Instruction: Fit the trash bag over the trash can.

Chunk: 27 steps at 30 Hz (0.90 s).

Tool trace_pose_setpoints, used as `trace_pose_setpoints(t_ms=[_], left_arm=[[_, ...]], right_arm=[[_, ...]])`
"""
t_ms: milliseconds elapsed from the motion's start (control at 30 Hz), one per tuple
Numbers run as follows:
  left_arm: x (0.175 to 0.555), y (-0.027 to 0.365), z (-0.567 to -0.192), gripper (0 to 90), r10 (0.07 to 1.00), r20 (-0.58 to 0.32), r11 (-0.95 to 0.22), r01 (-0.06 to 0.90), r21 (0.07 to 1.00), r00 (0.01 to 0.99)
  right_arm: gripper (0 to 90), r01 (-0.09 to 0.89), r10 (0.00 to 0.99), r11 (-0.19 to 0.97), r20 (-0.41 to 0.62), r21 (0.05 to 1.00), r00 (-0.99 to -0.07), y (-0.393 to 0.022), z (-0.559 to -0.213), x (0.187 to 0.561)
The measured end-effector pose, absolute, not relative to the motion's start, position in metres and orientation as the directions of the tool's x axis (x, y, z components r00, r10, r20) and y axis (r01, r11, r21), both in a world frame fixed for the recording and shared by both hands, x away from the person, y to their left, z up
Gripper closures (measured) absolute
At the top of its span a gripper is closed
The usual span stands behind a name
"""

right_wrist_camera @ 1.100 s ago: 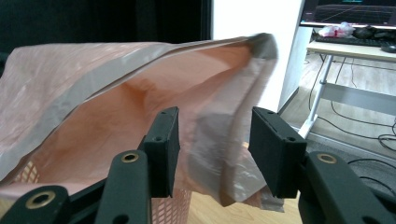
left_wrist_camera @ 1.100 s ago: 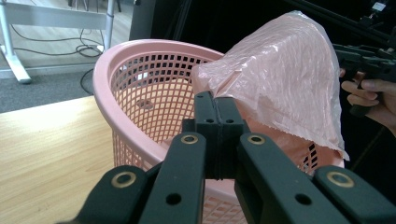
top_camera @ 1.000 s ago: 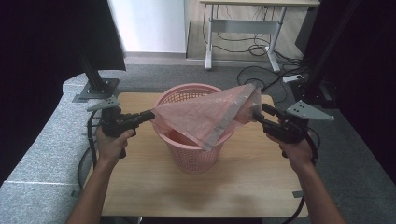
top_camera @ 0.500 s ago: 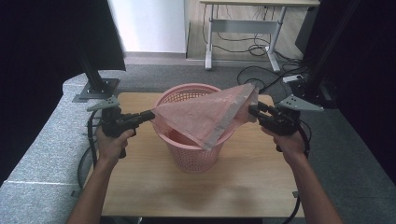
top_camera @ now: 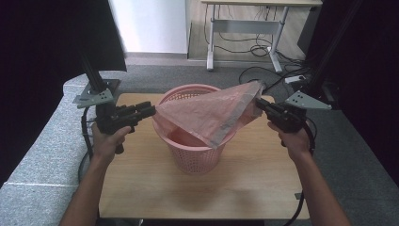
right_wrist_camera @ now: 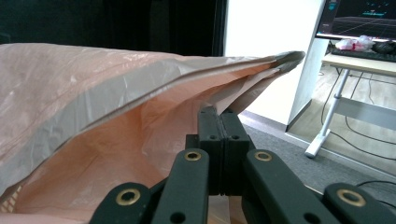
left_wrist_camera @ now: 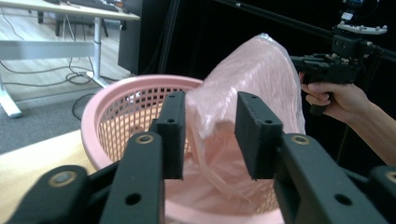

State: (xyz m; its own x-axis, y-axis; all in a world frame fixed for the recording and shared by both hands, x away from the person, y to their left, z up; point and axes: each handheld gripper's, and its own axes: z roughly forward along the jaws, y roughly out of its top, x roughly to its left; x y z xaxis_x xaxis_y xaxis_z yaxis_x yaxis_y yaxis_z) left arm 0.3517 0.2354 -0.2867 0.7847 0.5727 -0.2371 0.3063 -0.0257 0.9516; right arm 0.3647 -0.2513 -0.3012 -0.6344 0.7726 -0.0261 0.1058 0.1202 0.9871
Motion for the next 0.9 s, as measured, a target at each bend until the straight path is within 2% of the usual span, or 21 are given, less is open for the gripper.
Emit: trace_pose_setpoints(t_ms=[200, 367, 600, 900], left_arm=[[0.367, 0.226, -0.272, 53.2, 0.573, -0.213, -0.071, 0.306, 0.949, 0.792], [0.384, 0.217, -0.265, 45.1, 0.541, -0.239, -0.089, 0.338, 0.937, 0.806], [0.394, 0.199, -0.269, 37.4, 0.483, -0.269, -0.13, 0.371, 0.919, 0.834], [0.389, 0.184, -0.277, 31.9, 0.504, -0.233, -0.202, 0.376, 0.904, 0.832]], right_arm=[[88.9, 0.084, 0.754, 0.132, -0.045, 0.988, -0.655, -0.252, -0.298, 0.367], [88.8, 0.081, 0.745, 0.138, -0.05, 0.987, -0.666, -0.247, -0.297, 0.37], [88.8, 0.085, 0.729, 0.144, -0.048, 0.986, -0.682, -0.232, -0.298, 0.375], [88.7, 0.09, 0.71, 0.148, -0.043, 0.985, -0.703, -0.214, -0.299, 0.376]])
